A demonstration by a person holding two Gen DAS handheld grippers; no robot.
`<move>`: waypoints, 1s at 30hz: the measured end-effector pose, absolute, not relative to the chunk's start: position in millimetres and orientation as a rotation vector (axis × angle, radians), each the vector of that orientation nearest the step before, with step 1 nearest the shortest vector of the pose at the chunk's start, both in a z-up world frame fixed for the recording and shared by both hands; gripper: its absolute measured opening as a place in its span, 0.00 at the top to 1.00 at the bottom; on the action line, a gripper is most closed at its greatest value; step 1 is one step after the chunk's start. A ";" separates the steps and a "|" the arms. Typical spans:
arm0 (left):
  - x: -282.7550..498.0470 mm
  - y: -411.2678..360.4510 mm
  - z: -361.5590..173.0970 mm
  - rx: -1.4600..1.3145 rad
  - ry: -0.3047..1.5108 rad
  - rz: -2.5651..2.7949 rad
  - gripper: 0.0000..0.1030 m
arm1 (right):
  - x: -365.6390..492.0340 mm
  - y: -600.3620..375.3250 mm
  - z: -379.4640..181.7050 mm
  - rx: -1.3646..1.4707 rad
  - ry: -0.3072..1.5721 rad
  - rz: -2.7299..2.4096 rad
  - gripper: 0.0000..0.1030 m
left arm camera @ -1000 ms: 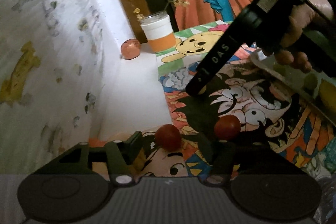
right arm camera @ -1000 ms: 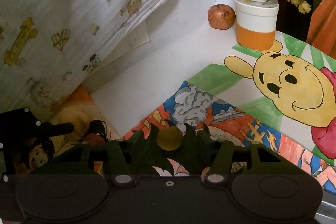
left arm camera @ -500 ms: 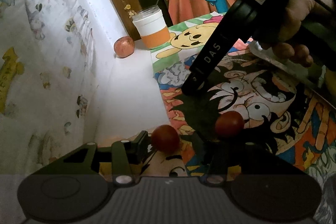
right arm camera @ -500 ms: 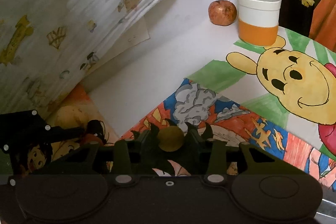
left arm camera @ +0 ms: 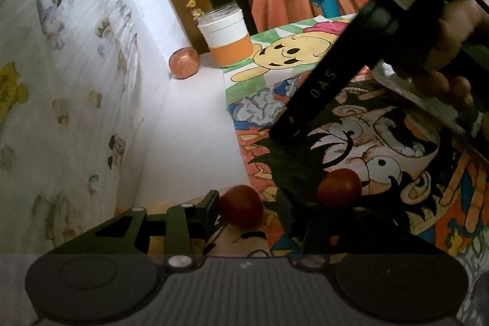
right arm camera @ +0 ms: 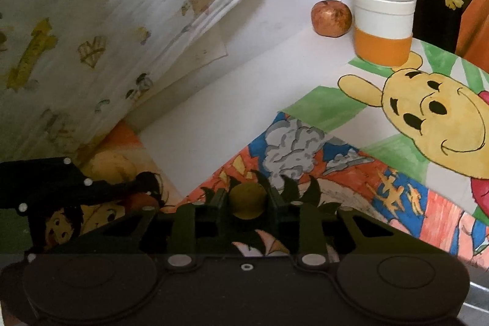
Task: Organize fruits
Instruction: 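Grasp a small brown round fruit with the right tool while the left tool grasps a red cherry tomato, then carry the brown fruit in the right tool while the left tool carries the tomato to the tray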
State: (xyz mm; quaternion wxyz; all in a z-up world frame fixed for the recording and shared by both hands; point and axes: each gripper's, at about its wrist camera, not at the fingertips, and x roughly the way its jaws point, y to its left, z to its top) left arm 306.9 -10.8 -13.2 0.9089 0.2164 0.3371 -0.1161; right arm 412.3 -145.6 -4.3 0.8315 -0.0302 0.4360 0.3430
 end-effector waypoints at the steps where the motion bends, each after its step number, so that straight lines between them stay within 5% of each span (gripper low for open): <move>1: 307.2 -10.2 -13.1 0.439 0.697 -0.236 0.58 | 411.0 -145.8 -4.4 -0.064 0.926 0.730 0.71; 6: 309.5 -8.9 -12.9 0.429 0.705 -0.206 0.67 | 406.9 -146.5 -4.3 -0.058 0.931 0.744 0.71; 30: 299.1 37.6 2.1 -0.032 0.758 -0.201 0.68 | 358.2 -157.4 13.4 0.002 0.930 0.754 0.71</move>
